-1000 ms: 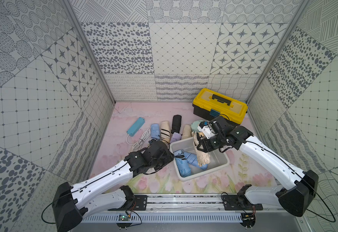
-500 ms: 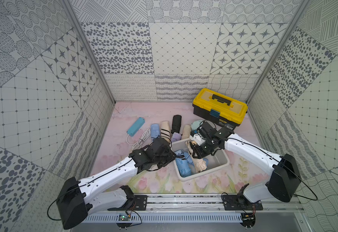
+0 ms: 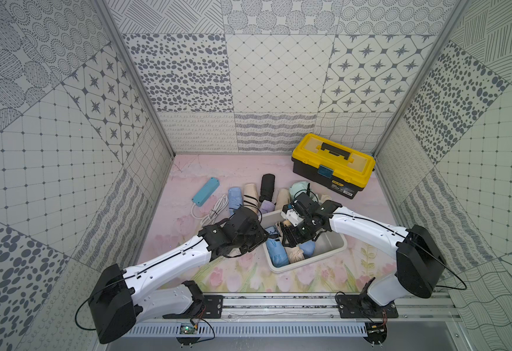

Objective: Put the umbrella into the storage box
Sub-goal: Place the umbrella in the storage box.

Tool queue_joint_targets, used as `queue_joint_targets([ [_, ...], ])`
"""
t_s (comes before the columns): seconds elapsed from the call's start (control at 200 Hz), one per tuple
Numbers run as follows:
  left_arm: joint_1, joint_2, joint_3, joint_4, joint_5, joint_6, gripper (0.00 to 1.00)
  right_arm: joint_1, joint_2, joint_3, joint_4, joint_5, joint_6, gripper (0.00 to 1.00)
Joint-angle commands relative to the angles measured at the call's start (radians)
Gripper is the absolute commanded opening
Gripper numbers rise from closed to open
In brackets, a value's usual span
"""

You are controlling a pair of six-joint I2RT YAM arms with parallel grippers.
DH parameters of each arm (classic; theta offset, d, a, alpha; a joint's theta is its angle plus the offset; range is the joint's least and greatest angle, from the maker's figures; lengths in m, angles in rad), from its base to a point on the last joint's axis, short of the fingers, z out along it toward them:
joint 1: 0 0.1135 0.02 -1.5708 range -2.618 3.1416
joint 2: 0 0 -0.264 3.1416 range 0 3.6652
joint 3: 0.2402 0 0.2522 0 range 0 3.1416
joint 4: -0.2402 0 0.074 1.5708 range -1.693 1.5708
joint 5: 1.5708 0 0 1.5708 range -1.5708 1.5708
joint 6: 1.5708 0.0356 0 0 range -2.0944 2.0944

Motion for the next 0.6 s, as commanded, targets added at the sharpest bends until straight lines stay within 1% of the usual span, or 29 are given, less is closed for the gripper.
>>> queue_joint_targets([
  [0.0, 0.007, -0.006, 0.025, 0.025, -0.006, 0.045, 0.55, -0.005, -0.061, -0.010, 0.086, 0.104, 0.035, 0.80],
  [0.03, 0.006, -0.011, 0.028, 0.019, -0.012, 0.050, 0.58, -0.006, -0.081, -0.014, 0.086, 0.127, 0.038, 0.84],
  [0.1, 0.008, -0.022, 0.046, -0.002, -0.034, 0.066, 0.64, -0.006, -0.139, -0.026, 0.086, 0.185, 0.048, 0.85],
  [0.195, 0.015, -0.038, 0.078, -0.033, -0.068, 0.105, 0.70, -0.007, -0.236, -0.050, 0.092, 0.258, 0.057, 0.85],
  [0.205, 0.016, -0.038, 0.083, -0.057, -0.072, 0.110, 0.71, -0.007, -0.245, -0.053, 0.093, 0.267, 0.057, 0.85],
  [0.295, 0.047, -0.042, 0.119, -0.118, -0.082, 0.160, 0.74, -0.006, -0.351, -0.092, 0.121, 0.336, 0.058, 0.84],
  [0.425, 0.136, -0.033, 0.169, -0.191, -0.076, 0.257, 0.76, -0.006, -0.493, -0.150, 0.178, 0.392, 0.059, 0.83],
  [0.525, 0.231, -0.004, 0.206, -0.216, -0.058, 0.356, 0.77, -0.006, -0.555, -0.173, 0.205, 0.408, 0.072, 0.83],
  [0.596, 0.302, 0.038, 0.232, -0.221, -0.025, 0.432, 0.77, -0.006, -0.579, -0.183, 0.219, 0.410, 0.085, 0.83],
])
